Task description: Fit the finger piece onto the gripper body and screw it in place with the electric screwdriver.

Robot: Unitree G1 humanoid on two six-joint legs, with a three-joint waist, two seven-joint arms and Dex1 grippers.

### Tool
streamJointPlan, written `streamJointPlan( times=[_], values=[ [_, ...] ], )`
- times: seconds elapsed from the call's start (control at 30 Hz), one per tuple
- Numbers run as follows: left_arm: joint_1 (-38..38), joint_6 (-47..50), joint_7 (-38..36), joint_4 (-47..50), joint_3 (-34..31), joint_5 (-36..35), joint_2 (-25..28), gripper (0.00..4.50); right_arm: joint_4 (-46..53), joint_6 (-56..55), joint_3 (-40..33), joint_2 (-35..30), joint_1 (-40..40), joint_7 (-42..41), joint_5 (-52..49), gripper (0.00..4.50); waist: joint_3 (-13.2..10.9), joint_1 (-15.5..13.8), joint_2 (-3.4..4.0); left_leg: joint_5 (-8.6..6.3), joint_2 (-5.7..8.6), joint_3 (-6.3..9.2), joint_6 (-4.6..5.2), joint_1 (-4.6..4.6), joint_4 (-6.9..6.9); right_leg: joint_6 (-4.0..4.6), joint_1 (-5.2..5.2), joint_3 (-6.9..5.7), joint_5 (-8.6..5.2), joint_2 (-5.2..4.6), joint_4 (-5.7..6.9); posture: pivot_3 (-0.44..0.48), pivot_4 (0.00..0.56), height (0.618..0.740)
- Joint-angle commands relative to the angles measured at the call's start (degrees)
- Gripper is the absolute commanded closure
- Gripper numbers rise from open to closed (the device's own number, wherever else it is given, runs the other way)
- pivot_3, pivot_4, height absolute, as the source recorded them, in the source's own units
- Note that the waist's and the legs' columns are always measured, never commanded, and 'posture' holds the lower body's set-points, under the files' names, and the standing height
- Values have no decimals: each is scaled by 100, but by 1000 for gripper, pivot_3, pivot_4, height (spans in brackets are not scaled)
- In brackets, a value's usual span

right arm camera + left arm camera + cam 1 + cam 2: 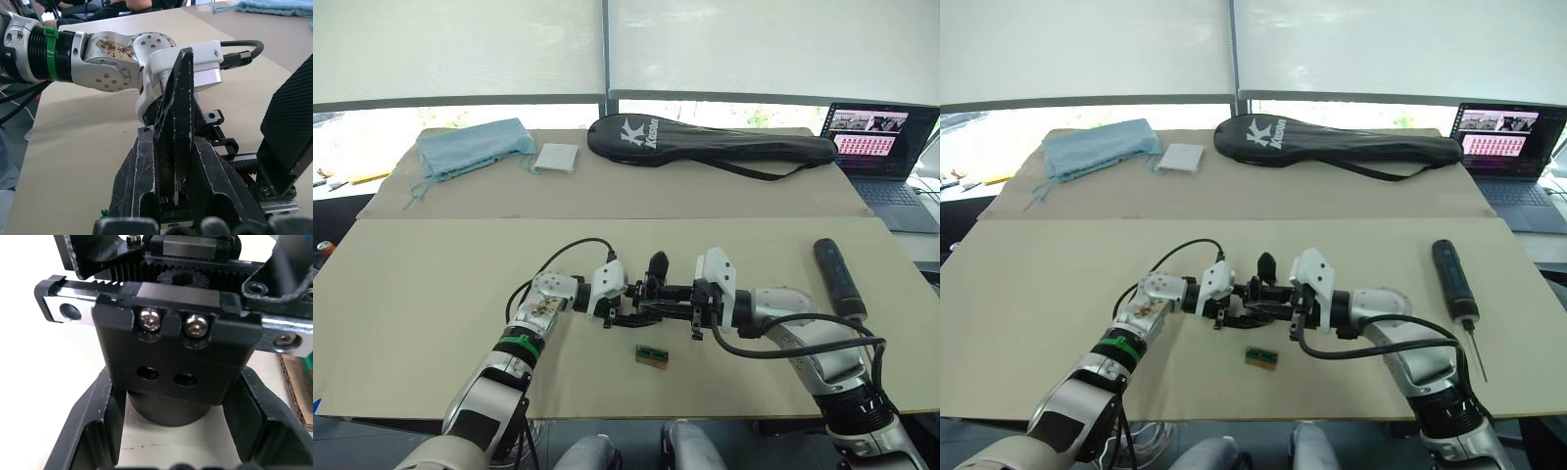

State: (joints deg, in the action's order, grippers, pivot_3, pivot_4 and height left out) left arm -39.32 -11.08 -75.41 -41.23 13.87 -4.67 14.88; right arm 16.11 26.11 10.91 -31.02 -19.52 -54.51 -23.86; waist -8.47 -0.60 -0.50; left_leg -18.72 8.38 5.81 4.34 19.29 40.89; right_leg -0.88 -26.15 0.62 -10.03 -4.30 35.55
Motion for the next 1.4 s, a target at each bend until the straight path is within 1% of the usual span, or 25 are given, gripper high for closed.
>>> streamJointPlan(
  times=[0.03, 0.27, 0.33, 0.43, 0.6, 0.63, 0.67, 0.73, 0.77, 0.8, 0.83, 0.97, 1.03, 1.13, 1.27, 1.33, 1.4],
  values=[
    [83, 59, 14, 69, 23, 51, 96, 2223, -129, -14, 69, 4, 16, -1, 105, 4109, 0, 1, 0, 0, 0, 0, 0, 0, 0, 0, -1, 0, 0, 0, 0, 0, 150, 740],
    [105, 57, 45, 49, 33, 66, 97, 2223, 58, -78, -14, 65, -147, -141, -94, 4109, 0, 8, 0, 0, 0, 0, 0, 1, -1, 0, -2, 1, 0, 1, 0, 0, 150, 740],
    [106, 55, 53, 39, 35, 72, 96, 2223, 134, -215, -42, 92, -194, -207, -113, 3078, 0, 8, 0, 0, 0, 0, 0, 1, -1, 0, -3, 1, 0, 1, 0, 0, 150, 740],
    [114, 46, 78, 12, 32, 81, 94, 2223, 291, -360, -185, 169, -259, -244, -203, 2040, 0, 7, 0, 0, 0, 0, 0, 3, -2, 0, -5, 0, 0, 1, 0, 0, 150, 740],
    [129, 16, 155, -75, 10, 100, 94, 2223, 467, -508, -387, 59, -243, -415, -350, 247, -1, 3, 0, 0, 0, 0, 0, 4, -3, 0, -5, 0, 0, 1, -3, 0, 150, 740],
    [129, 63, 171, -85, -8, 84, 90, 2223, 467, -526, -415, 28, -233, -435, -355, 24, 0, 3, 0, 0, 0, 0, 0, 4, -3, 0, -4, -1, 0, 1, -4, 0, 150, 740],
    [131, 128, 167, -92, -22, 59, 84, 2223, 469, -523, -451, 3, -221, -457, -378, 24, -1, 3, 0, 0, 0, 0, 0, 4, -3, 0, -4, -1, 0, 1, -6, 0, 150, 740],
    [142, 191, 158, -84, -33, 35, 81, 1183, 470, -586, -538, -38, -201, -508, -409, 0, 0, 4, 0, 0, 0, 0, 0, 4, -3, 0, -4, -1, 0, 1, -6, 0, 150, 740],
    [152, 224, 140, -69, -34, 23, 84, 874, 479, -589, -593, -53, -197, -525, -459, 0, 0, 5, 0, 0, 0, 0, 0, 3, -4, 0, -4, -1, 0, 1, -6, 0, 150, 740],
    [168, 270, 130, -50, -37, 13, 87, 383, 492, -609, -659, -65, -190, -545, -513, 0, 0, 4, 0, 0, -1, 0, 0, 4, -5, 0, -5, 0, 0, 2, -7, 0, 150, 740],
    [183, 234, 187, -42, -51, 30, 95, 70, 511, -620, -728, -71, -184, -569, -573, 0, 0, 5, 0, 0, -1, 0, 0, 3, -6, 0, -5, 0, 0, 2, -6, 0, 150, 740],
    [295, 173, 305, -10, -187, -30, 185, 70, 648, -678, -1074, -86, -115, -688, -941, 0, 0, 4, 0, 0, -2, 0, 0, 3, -7, 0, -4, 0, 0, 2, -7, 0, 150, 740],
    [402, 237, 194, 113, -268, -153, 279, 70, 761, -673, -1267, -116, -53, -703, -1117, 0, 0, 20, 0, 0, -3, 0, -1, 3, -9, 0, -4, 1, 0, 3, -8, 0, 150, 740],
    [629, 329, -1, 402, -450, -414, 542, 70, 1076, -569, -1704, -286, 256, -597, -1392, 0, 0, 47, 0, -1, -10, -1, -1, 2, -16, 0, -6, 1, 0, 9, -13, 0, 150, 740],
    [1047, 628, -473, 1093, -929, -1067, 1134, 70, 1619, -339, -2886, -686, 1408, -279, -1749, 0, -1, 31, 1, -1, -16, 0, -3, 3, -23, 2, -11, -3, 0, 13, -15, 0, 150, 740],
    [1180, 808, -552, 1426, -1099, -1306, 1336, 70, 1779, -303, -3335, -768, 1976, -132, -1858, 0, -2, 15, 2, -3, -17, 0, -3, 4, -26, 2, -12, -2, 1, 15, -22, 0, 150, 740],
    [1167, 1129, -555, 1737, -1263, -1534, 1514, 70, 1864, -461, -3870, -710, 2643, -40, -1780, 0, -5, -33, 5, -3, -16, -1, -3, 5, -28, 2, -7, -2, 1, 15, -31, 0, 150, 740]
  ],
)
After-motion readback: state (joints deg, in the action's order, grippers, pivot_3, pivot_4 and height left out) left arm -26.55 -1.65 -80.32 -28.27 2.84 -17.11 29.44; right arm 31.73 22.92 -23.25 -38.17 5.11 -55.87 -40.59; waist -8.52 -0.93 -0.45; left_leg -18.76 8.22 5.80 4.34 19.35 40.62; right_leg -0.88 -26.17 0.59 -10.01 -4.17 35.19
